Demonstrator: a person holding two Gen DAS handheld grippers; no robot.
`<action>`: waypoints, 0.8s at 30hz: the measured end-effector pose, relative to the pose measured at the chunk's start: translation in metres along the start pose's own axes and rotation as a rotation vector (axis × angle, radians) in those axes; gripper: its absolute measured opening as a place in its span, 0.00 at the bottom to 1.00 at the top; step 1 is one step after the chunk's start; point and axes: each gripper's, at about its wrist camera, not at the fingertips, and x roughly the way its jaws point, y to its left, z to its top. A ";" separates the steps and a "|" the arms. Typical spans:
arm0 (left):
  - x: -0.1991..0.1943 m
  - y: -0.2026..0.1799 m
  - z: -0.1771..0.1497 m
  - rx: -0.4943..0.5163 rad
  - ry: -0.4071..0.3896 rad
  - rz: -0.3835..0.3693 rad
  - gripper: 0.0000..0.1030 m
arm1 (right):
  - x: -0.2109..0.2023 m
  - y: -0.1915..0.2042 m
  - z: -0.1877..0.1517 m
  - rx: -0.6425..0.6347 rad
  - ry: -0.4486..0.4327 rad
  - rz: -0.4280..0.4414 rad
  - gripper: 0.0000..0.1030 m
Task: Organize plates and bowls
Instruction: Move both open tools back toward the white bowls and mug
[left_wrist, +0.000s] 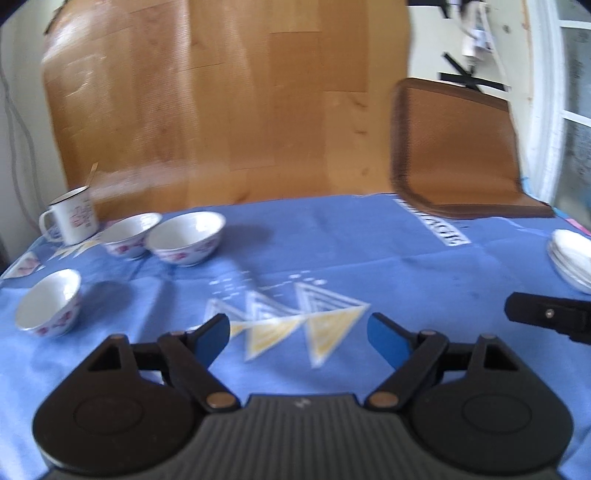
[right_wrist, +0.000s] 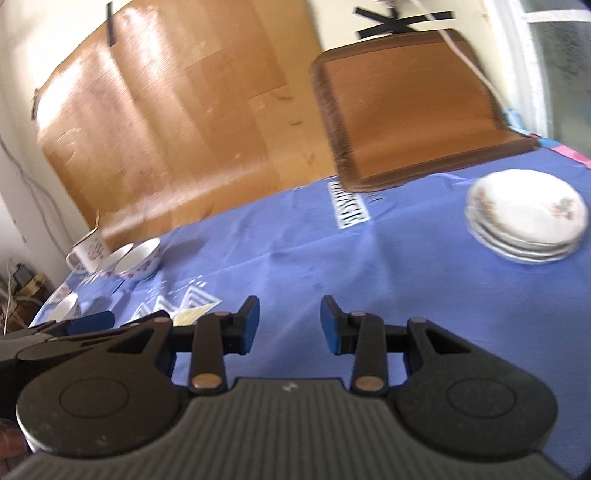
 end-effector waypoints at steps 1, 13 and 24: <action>0.000 0.006 -0.001 -0.006 -0.001 0.014 0.82 | 0.002 0.004 0.000 -0.007 0.003 0.006 0.39; 0.005 0.070 -0.008 -0.098 -0.066 0.132 0.84 | 0.037 0.053 0.016 -0.128 0.017 0.130 0.39; 0.003 0.110 -0.020 -0.282 -0.158 0.192 0.86 | 0.118 0.106 0.048 -0.146 0.120 0.261 0.33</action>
